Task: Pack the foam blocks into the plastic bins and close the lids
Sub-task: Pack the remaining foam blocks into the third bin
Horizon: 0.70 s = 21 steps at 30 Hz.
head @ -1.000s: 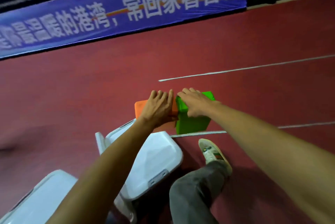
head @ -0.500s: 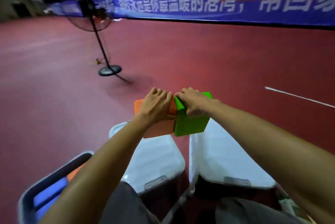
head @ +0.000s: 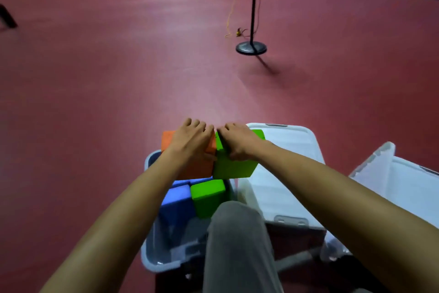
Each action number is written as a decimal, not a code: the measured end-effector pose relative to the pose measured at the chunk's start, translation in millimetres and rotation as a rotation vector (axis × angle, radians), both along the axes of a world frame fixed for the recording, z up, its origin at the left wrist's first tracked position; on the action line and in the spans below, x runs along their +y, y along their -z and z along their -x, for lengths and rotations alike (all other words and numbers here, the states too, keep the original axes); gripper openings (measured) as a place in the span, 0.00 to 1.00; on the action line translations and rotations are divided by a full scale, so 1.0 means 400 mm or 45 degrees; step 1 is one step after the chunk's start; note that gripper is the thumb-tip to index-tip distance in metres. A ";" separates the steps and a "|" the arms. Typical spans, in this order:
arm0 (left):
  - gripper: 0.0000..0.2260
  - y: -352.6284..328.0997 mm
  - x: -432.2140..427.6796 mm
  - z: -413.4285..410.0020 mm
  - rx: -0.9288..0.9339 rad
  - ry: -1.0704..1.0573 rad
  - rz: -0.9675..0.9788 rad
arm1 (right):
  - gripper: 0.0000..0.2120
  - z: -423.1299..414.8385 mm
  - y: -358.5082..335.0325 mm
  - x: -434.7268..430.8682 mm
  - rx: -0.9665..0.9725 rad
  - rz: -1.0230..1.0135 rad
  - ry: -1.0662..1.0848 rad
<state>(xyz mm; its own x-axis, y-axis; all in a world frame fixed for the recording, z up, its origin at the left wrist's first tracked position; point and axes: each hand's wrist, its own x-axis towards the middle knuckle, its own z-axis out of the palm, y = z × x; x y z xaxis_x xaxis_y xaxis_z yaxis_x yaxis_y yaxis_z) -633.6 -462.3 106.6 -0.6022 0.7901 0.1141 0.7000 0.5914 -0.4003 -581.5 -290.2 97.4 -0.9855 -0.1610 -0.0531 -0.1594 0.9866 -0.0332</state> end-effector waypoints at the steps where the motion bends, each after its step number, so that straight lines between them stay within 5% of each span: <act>1: 0.38 0.028 -0.037 0.010 -0.031 -0.036 0.016 | 0.28 0.022 0.029 -0.032 -0.039 -0.001 -0.033; 5: 0.39 0.140 -0.145 0.015 -0.198 -0.145 0.047 | 0.39 0.082 0.145 -0.120 -0.223 0.014 -0.170; 11: 0.40 0.343 -0.225 -0.022 -0.529 -0.294 0.067 | 0.38 0.089 0.337 -0.196 -0.474 -0.033 -0.335; 21: 0.32 0.685 -0.214 -0.019 -0.667 -0.441 0.005 | 0.33 0.083 0.655 -0.213 -0.412 -0.079 -0.365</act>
<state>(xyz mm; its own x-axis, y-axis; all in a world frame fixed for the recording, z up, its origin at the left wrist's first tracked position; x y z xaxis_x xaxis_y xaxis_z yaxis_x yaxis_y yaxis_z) -626.0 -547.7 -167.2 -0.7986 0.5390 -0.2678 0.5719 0.8182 -0.0585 -614.6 -375.3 -164.5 -0.8326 -0.4123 -0.3698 -0.4181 0.9058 -0.0684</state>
